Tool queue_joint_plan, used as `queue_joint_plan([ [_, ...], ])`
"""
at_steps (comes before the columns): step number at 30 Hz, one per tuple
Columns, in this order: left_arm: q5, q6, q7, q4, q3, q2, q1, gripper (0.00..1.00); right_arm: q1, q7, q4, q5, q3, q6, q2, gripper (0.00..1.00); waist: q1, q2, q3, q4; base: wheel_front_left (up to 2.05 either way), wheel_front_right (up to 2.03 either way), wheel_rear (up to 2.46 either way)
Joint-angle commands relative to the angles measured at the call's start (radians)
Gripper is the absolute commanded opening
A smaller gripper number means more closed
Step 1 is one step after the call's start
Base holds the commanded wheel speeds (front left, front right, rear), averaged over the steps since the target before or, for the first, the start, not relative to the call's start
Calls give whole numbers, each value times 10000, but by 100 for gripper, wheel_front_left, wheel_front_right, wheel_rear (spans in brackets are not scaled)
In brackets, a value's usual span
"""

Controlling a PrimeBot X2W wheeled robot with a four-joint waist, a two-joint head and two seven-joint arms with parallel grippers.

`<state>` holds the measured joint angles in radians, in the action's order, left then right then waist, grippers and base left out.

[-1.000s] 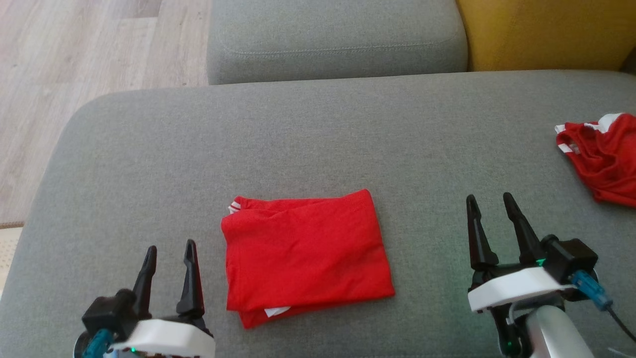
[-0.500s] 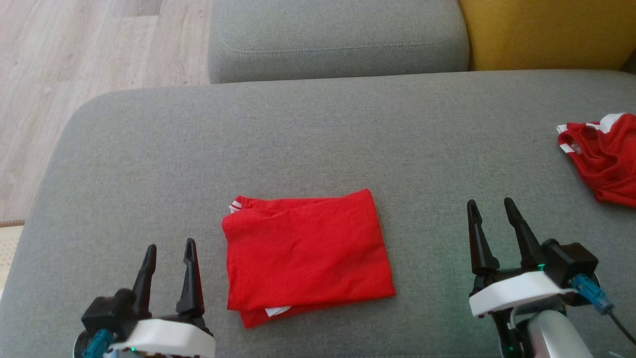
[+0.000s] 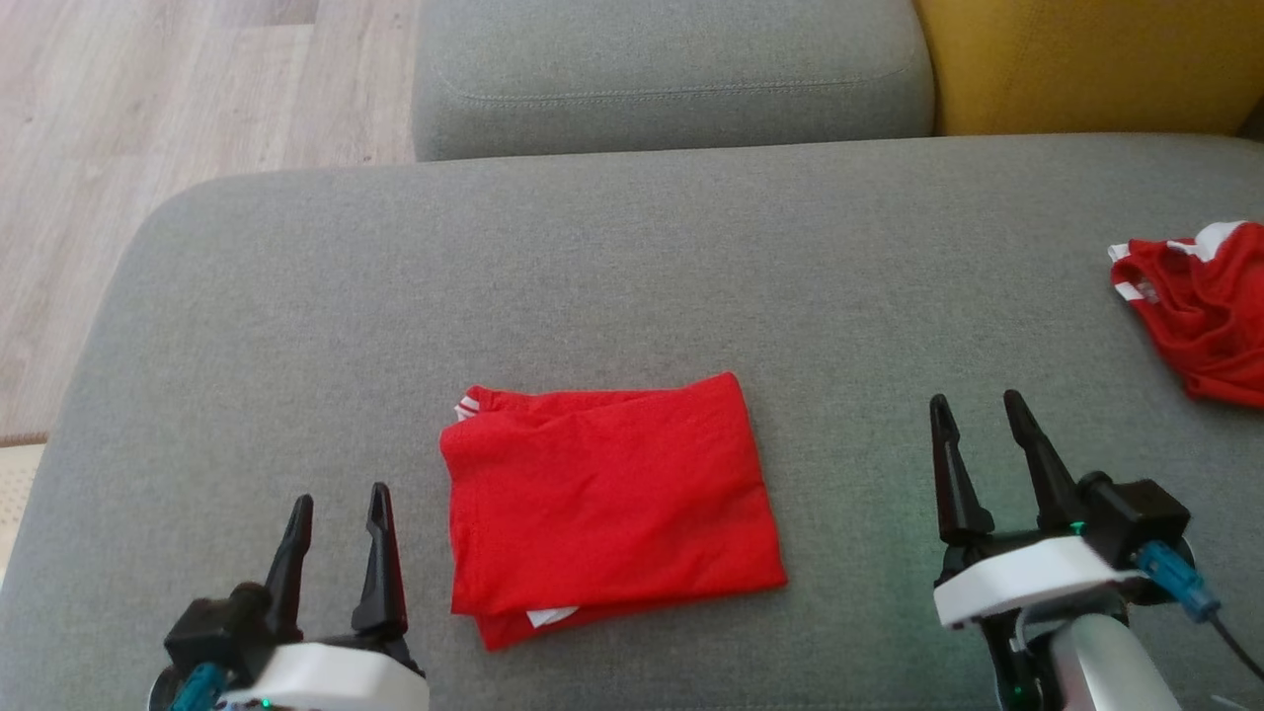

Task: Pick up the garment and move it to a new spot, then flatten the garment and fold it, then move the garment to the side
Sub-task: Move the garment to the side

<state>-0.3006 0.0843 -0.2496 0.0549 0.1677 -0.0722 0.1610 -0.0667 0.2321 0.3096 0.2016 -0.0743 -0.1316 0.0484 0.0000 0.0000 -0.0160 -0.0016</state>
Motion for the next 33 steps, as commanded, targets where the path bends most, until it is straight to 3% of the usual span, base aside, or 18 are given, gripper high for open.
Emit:
queue_joint_plan([
  [1,115,-48,-122,-315,-396,64,-376,100,-252,-63,-381,-179,-250,9,19,100,0,0,20,28,0,0,0],
  [10,105,-106,-122,-331,-351,118,-534,100,-435,-2458,-95,-102,-924,9,18,100,0,0,347,489,0,0,0],
  [12,65,-108,-122,-333,-327,145,-641,100,-671,-3511,46,37,-1170,9,18,100,0,0,569,780,0,0,0],
  [25,-25,-125,-122,-304,-310,206,-1012,100,-1528,-5363,745,1176,-1400,9,497,100,0,0,1210,1987,0,0,0],
  [33,-97,-95,-122,-312,-379,216,-1061,100,-1735,-6248,1213,1855,-1781,9,722,100,0,0,1325,2229,0,0,0],
])
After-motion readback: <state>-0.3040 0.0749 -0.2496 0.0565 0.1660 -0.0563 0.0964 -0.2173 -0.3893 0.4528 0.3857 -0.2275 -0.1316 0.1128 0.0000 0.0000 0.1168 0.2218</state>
